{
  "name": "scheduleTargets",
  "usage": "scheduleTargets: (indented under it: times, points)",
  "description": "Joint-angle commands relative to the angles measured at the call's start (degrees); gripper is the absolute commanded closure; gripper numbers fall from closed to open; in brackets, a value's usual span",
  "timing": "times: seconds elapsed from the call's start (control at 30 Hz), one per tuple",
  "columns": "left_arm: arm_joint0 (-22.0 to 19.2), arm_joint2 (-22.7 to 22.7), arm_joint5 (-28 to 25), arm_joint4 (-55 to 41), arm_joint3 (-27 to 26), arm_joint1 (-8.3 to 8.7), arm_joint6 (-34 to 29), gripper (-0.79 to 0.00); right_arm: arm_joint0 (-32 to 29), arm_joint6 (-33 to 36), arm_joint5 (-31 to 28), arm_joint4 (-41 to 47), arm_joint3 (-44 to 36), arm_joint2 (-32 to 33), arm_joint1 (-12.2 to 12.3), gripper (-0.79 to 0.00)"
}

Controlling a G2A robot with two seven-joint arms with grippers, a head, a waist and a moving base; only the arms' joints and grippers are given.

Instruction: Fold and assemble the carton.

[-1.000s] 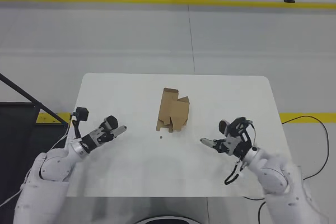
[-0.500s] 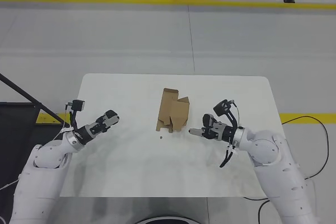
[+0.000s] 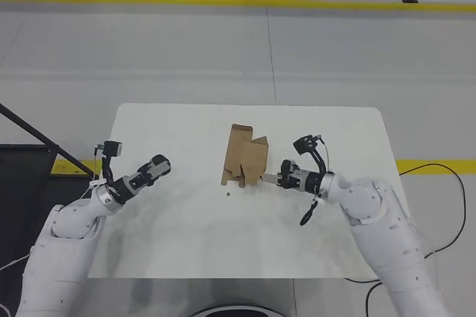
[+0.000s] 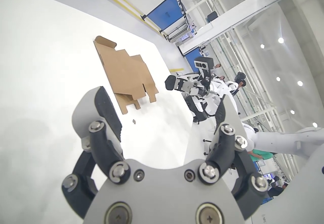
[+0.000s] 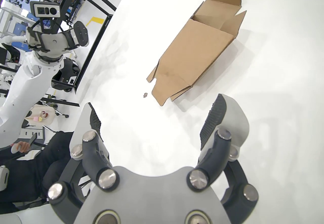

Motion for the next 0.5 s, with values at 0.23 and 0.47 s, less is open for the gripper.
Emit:
scheduleTargets:
  times: [0.23, 0.47]
  points:
    - [-1.1, -0.58, -0.68, -5.23, 2.32, 0.51, -1.96, -0.785, 9.93, 1.77, 1.56, 7.71, 14.77, -6.38, -2.54, -0.785]
    - [-1.14, -0.61, -0.92, -5.78, 2.87, 0.62, -2.16, -0.785, 15.55, 1.1, 0.48, 10.67, 23.49, -11.61, -5.01, -0.785]
